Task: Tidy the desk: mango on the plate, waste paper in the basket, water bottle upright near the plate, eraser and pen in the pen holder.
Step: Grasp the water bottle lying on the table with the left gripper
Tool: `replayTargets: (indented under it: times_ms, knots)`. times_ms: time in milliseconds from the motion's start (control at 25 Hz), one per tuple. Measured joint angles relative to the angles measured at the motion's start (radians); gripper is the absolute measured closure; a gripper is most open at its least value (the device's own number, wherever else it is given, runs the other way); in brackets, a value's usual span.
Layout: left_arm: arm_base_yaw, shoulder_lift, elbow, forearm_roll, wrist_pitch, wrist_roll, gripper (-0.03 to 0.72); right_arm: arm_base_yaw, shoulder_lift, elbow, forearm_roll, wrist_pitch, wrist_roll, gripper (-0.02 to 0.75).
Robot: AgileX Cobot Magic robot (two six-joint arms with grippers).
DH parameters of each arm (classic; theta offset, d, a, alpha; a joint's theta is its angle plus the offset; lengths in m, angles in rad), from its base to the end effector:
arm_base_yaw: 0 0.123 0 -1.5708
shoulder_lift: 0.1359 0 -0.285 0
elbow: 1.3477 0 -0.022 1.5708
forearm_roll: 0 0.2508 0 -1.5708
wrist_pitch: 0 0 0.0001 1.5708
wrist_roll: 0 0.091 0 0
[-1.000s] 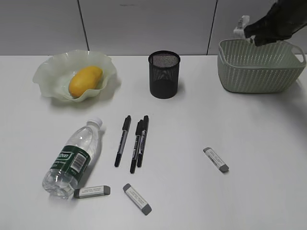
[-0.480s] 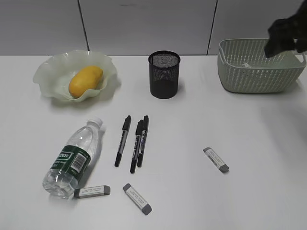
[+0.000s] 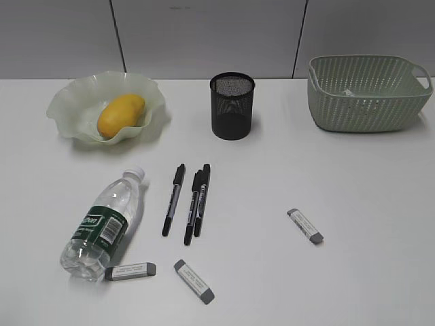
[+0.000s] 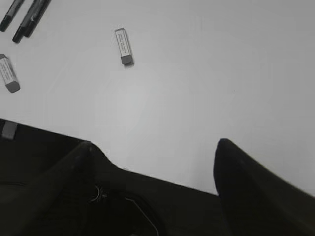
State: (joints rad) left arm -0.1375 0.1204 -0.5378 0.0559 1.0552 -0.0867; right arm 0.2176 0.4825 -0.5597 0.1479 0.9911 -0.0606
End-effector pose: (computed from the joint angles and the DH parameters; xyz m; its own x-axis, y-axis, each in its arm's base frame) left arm 0.0112 0.0029 0.2882 -0.5225 0.0127 -0.8526 0.0651 0.9976 -0.0250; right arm 0.0689 0.0267 0.2848 -0.7210 -0.1383 -0.6790 -0.2813 0.9539 0.1044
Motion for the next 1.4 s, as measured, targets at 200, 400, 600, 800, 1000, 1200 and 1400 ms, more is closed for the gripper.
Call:
replayTargets:
  times_ms: [200,400,600,800,1000,1200,1400]
  knots:
    - [-0.002,0.154,-0.001,-0.003,-0.003,0.004,0.222,0.0,-0.339,0.022,-0.025,0.083,-0.017,0.19]
    - [-0.047,0.432,-0.039,-0.056,-0.131,0.028,0.22,0.0,-0.487,0.049,-0.094,0.055,0.034,0.222]
    - [-0.099,0.905,-0.126,-0.161,-0.312,0.16,0.155,0.0,-0.488,0.05,-0.11,0.053,0.054,0.23]
    - [-0.228,1.286,-0.342,-0.178,-0.353,0.168,0.085,0.0,-0.488,0.05,-0.113,0.053,0.061,0.23]
    - [-0.3,1.589,-0.559,-0.175,-0.334,0.087,0.076,0.0,-0.489,0.05,-0.114,0.053,0.061,0.23]
    - [-0.317,1.786,-0.691,-0.166,-0.275,0.029,0.076,0.0,-0.49,0.05,-0.114,0.053,0.061,0.256]
    - [-0.317,1.899,-0.745,-0.089,-0.244,-0.072,0.076,0.0,-0.49,0.05,-0.114,0.053,0.061,0.284]
